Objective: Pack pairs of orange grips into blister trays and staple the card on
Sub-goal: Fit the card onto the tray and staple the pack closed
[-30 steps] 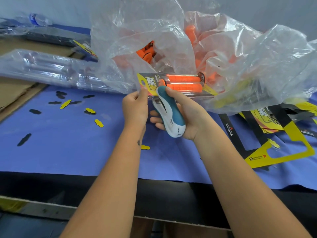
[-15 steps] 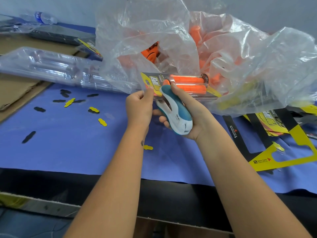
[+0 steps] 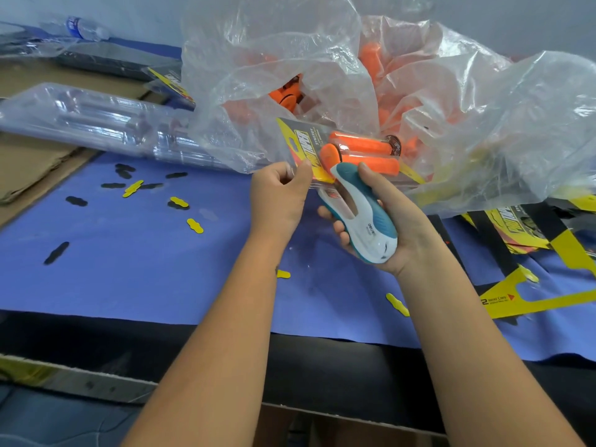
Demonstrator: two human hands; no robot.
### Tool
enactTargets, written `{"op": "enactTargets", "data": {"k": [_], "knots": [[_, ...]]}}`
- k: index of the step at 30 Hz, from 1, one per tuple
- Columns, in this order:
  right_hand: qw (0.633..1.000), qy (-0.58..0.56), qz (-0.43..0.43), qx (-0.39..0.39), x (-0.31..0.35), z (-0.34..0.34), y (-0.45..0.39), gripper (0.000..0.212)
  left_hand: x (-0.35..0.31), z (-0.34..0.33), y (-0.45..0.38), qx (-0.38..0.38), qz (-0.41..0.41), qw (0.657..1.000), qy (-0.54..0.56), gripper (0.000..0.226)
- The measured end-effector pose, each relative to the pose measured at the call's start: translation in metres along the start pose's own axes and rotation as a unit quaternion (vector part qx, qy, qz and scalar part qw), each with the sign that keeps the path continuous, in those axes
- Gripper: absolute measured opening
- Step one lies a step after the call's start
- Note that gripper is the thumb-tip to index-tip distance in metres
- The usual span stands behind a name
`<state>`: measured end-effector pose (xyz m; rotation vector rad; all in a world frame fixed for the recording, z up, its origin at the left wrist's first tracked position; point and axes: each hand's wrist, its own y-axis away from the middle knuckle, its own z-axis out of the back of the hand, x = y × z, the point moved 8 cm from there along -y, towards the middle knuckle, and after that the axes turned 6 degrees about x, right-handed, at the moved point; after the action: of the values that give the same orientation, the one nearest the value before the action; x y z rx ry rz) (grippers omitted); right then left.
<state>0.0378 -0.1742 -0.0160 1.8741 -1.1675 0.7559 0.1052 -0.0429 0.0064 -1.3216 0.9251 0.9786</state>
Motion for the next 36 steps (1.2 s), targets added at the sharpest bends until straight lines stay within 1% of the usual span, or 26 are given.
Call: {"op": "enactTargets", "data": {"k": [5, 12, 17, 20, 22, 24, 28, 33, 36], "knots": [[1.000, 0.018, 0.005, 0.014, 0.001, -0.006, 0.001, 0.049, -0.007, -0.007, 0.004, 0.018, -0.016, 1.000, 0.007, 0.056], [1.000, 0.002, -0.004, 0.015, 0.004, -0.008, 0.006, 0.052, -0.006, -0.010, 0.006, 0.026, -0.003, 0.999, 0.044, 0.051], [0.999, 0.036, -0.013, -0.007, 0.007, -0.008, 0.006, 0.051, -0.003, -0.015, 0.006, 0.045, 0.012, 0.995, 0.090, 0.055], [0.999, 0.048, 0.000, -0.010, 0.009, -0.012, 0.000, 0.049, -0.002, -0.021, 0.008, 0.064, 0.015, 0.992, 0.107, 0.051], [0.999, 0.037, 0.010, -0.003, 0.009, -0.016, -0.004, 0.048, 0.002, -0.021, 0.007, 0.060, 0.022, 0.992, 0.113, 0.048], [1.000, 0.020, 0.017, -0.001, 0.007, -0.017, -0.007, 0.046, 0.006, -0.018, 0.006, 0.050, 0.040, 0.989, 0.131, 0.040], [0.999, 0.006, 0.040, -0.006, 0.003, -0.014, -0.011, 0.048, 0.011, -0.016, 0.005, 0.040, 0.064, 0.984, 0.163, 0.033], [0.998, 0.009, 0.064, 0.000, 0.002, -0.015, -0.012, 0.045, 0.017, -0.013, 0.003, 0.023, 0.092, 0.979, 0.181, 0.029], [0.997, 0.013, 0.073, -0.001, 0.003, -0.017, -0.014, 0.047, 0.017, -0.014, 0.003, 0.023, 0.093, 0.979, 0.178, 0.029]]}}
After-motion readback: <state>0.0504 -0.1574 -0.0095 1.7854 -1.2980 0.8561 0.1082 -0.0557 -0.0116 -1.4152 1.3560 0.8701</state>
